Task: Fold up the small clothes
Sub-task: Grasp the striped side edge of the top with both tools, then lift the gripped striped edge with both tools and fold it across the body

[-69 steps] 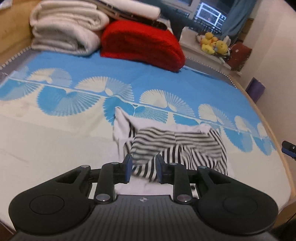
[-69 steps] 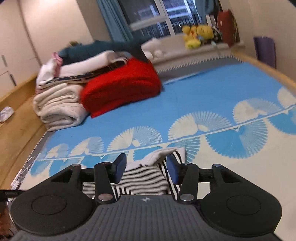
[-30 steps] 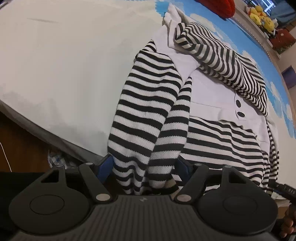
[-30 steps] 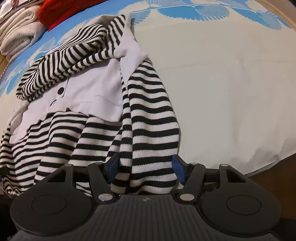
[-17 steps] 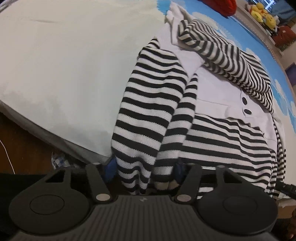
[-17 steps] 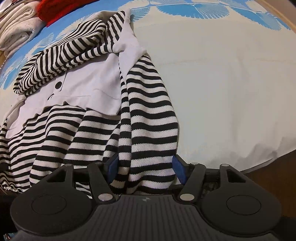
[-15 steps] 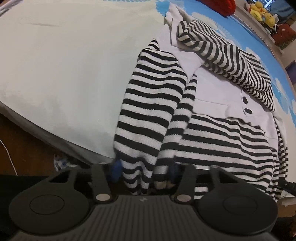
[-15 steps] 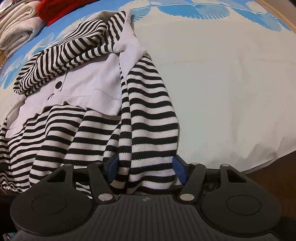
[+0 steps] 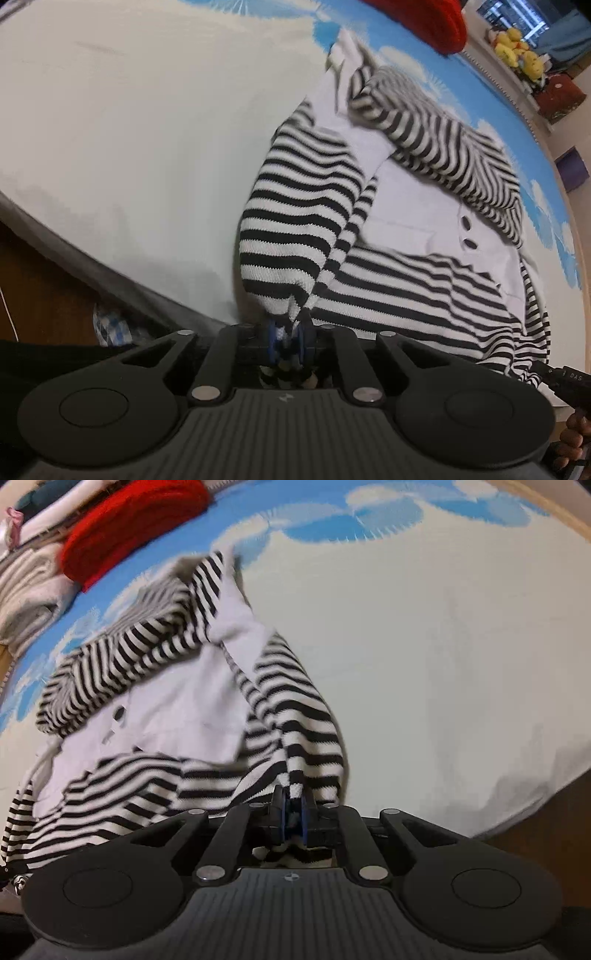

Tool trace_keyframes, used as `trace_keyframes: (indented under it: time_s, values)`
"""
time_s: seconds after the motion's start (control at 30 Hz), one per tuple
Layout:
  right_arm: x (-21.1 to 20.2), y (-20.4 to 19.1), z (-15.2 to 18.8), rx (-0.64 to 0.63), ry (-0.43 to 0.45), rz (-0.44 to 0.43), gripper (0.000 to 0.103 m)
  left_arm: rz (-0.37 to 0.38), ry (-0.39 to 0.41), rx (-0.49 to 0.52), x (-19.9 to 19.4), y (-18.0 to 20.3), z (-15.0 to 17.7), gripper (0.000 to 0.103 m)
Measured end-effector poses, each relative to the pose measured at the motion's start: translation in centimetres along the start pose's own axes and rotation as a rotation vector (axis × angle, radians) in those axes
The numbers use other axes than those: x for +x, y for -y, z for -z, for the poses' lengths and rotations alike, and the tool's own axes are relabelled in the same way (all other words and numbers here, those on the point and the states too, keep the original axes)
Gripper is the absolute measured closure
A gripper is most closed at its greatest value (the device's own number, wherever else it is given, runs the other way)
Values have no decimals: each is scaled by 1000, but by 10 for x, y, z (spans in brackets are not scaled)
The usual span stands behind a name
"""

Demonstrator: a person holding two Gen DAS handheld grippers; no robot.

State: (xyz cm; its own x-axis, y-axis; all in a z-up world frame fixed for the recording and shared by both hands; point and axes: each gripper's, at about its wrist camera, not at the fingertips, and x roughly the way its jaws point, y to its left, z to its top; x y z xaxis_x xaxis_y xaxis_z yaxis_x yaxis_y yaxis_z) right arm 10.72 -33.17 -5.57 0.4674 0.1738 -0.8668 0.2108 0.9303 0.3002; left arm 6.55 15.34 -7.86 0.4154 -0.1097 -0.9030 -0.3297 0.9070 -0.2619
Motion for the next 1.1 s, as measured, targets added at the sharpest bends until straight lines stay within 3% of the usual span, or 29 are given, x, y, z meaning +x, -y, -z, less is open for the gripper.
trace_keyframes:
  time_s: [0.1, 0.2, 0.33, 0.67, 0.7, 0.73, 0.77, 0.8, 0.83, 0.87, 0.97, 1.1]
  values:
    - [5, -1, 0, 17, -17, 23, 68, 2, -19, -13, 5, -3, -2, 86]
    - [8, 1, 3, 49, -48, 20, 56, -3, -26, -22, 7, -4, -3, 68]
    - [11, -2, 7, 14, -78, 5, 49, -18, -37, -23, 12, -4, -2, 65]
    - [13, -13, 13, -73, -104, 29, 49, -38, -29, -20, 15, -4, 1, 62]
    - [12, -13, 13, -76, -106, 27, 52, -40, -28, -13, 16, -4, 1, 62]
    - [12, -14, 14, -76, -105, 25, 63, -43, -27, -6, 16, -3, 1, 62]
    - [12, -14, 14, -76, -104, 15, 69, -45, -26, 3, 16, -1, 2, 66]
    - [11, -13, 13, -72, -104, -7, 84, -44, -23, 16, 15, 0, 2, 71]
    - [9, -13, 13, -69, -100, -25, 91, -41, -19, 32, 13, 3, 3, 82]
    - [6, -14, 12, -74, -88, -24, 94, -38, -14, 55, 9, 6, 3, 90]
    - [-7, -21, 8, -129, -43, -19, 96, -26, 27, 129, -12, 17, 1, 93]
    - [-37, -23, -5, -133, 50, -84, 96, 8, 87, 176, -44, 28, -9, 94]
